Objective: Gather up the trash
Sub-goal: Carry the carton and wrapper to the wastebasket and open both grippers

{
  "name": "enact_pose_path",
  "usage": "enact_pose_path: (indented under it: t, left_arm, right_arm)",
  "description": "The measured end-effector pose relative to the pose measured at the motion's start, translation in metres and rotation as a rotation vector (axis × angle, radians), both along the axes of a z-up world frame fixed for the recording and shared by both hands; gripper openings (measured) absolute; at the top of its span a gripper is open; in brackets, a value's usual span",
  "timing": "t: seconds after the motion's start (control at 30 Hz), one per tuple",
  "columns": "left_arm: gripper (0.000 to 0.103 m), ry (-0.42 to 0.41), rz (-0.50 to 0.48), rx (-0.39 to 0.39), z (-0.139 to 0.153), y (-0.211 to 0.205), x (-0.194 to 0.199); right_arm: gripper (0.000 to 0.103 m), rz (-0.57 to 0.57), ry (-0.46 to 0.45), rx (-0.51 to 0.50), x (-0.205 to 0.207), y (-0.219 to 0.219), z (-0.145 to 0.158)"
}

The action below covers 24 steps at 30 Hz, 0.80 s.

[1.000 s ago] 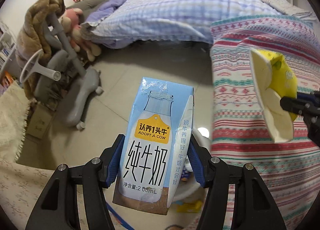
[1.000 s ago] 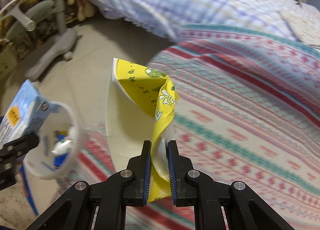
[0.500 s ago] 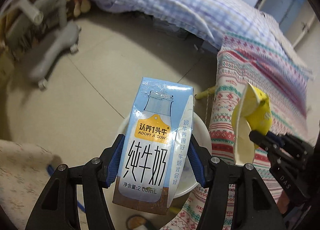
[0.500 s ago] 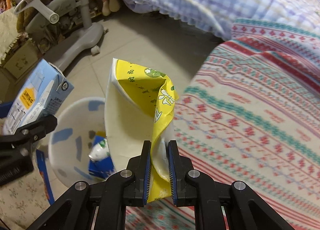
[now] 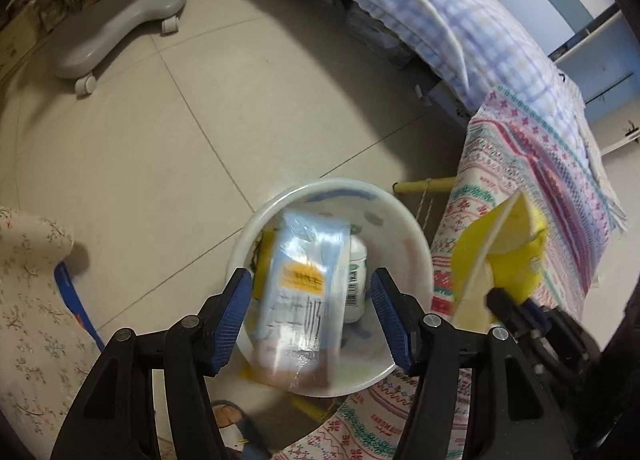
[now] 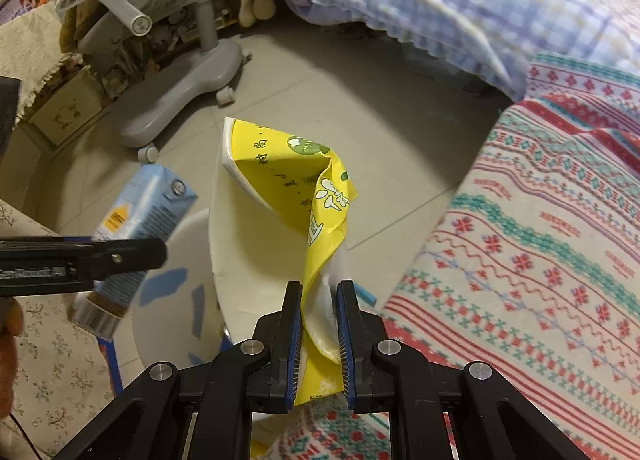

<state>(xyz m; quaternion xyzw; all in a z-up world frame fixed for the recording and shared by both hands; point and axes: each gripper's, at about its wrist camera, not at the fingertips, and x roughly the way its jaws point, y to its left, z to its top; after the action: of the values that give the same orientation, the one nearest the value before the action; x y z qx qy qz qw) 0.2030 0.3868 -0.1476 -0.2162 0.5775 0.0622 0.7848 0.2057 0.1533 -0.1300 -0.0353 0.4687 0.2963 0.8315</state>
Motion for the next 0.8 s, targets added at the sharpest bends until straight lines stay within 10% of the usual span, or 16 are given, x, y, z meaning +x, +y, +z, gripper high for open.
enact_pose_path:
  t: [0.8]
  left_arm:
    - [0.064,-0.050,0.162,0.021,0.038,0.034,-0.021]
  right_arm:
    - [0.021,0.034,0.169,0.022,-0.007,0.067,-0.036]
